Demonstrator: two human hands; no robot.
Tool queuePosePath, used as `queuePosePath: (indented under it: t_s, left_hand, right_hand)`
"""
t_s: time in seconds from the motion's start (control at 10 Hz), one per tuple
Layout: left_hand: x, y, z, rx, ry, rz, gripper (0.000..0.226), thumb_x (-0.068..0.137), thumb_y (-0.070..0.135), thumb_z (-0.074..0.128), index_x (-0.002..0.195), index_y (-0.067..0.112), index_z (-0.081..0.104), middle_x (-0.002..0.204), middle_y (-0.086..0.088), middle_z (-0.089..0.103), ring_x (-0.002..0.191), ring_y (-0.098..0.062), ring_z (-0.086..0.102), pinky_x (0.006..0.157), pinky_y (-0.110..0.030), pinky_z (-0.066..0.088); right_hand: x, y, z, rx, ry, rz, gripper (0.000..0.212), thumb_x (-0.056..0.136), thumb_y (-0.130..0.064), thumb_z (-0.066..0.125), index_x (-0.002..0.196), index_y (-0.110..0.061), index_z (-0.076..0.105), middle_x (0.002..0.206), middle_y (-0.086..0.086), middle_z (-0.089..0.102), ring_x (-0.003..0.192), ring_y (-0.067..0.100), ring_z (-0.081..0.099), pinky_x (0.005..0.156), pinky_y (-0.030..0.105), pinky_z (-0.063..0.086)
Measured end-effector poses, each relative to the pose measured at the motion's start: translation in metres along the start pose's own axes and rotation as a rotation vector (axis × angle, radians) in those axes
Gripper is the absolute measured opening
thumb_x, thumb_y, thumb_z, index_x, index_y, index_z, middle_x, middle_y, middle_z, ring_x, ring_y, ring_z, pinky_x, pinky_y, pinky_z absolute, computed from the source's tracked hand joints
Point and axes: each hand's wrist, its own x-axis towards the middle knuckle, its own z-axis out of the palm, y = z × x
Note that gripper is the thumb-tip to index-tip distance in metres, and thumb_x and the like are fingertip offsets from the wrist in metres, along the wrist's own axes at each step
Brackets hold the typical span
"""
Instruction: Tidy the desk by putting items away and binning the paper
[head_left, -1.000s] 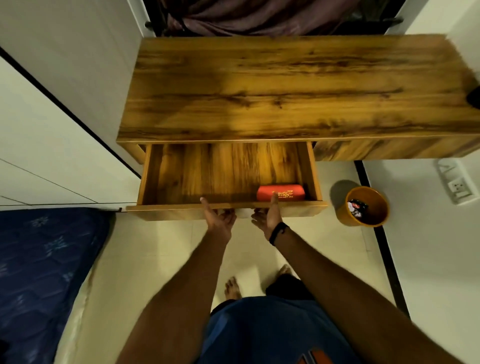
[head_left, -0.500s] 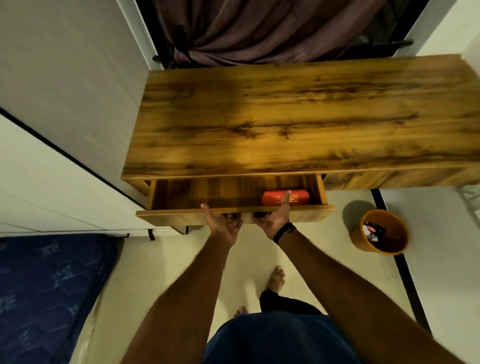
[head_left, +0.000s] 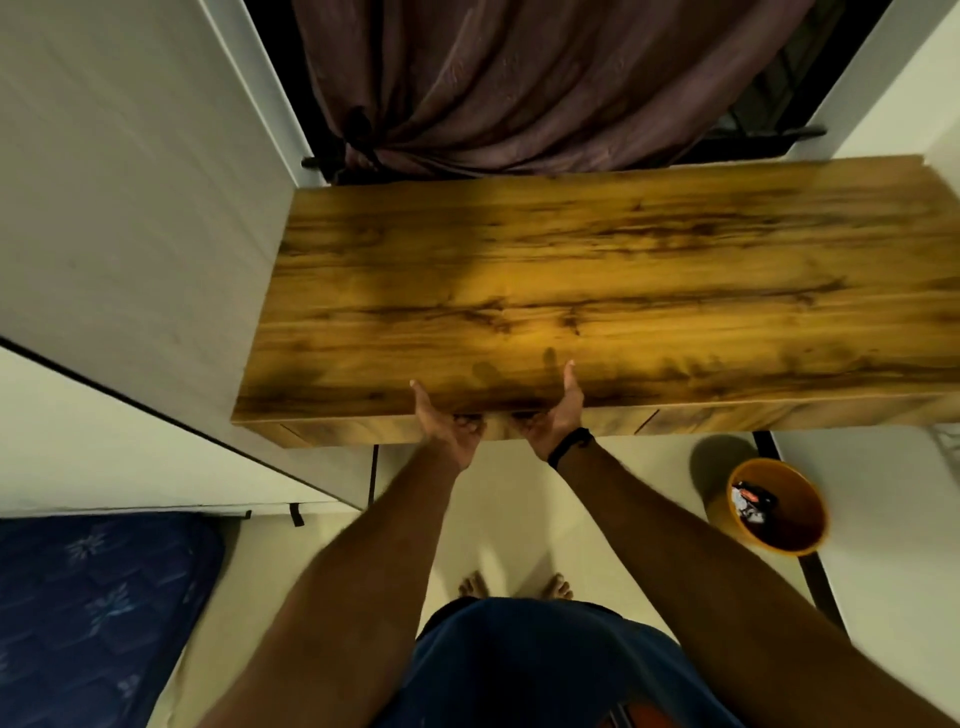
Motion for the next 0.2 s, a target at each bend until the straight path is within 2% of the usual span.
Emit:
queuePosePath:
  t_s: [0.1,0.2]
  left_hand:
    - [-0.005,0.004,0.003,0.258,0.013,-0.095,0.097,0.074,0.083,0.045,0.137,0.009,0.042,0.12,-0.019,0.054,0.115,-0.035,0.051,0.104,-0.045,0.039]
    - [-0.01,0.012,0.017,0.531,0.084,-0.231,0.111,0.076,0.083,0.043,0.148,0.002,0.024,0.148,-0.025,0.037,0.136,-0.041,0.038,0.115,-0.047,0.03]
  right_hand:
    - [-0.006,-0.001,0.005,-0.092,0.045,0.045,0.086,0.063,-0.077,0.065,0.132,-0.027,0.051,0.132,0.013,0.058,0.117,0.038,0.055,0.097,0.06,0.047]
    - [-0.011,-0.01,0.011,-0.277,0.05,0.152,0.076,0.078,-0.067,0.061,0.135,-0.019,0.049,0.135,0.014,0.054,0.119,0.037,0.054,0.095,0.049,0.05]
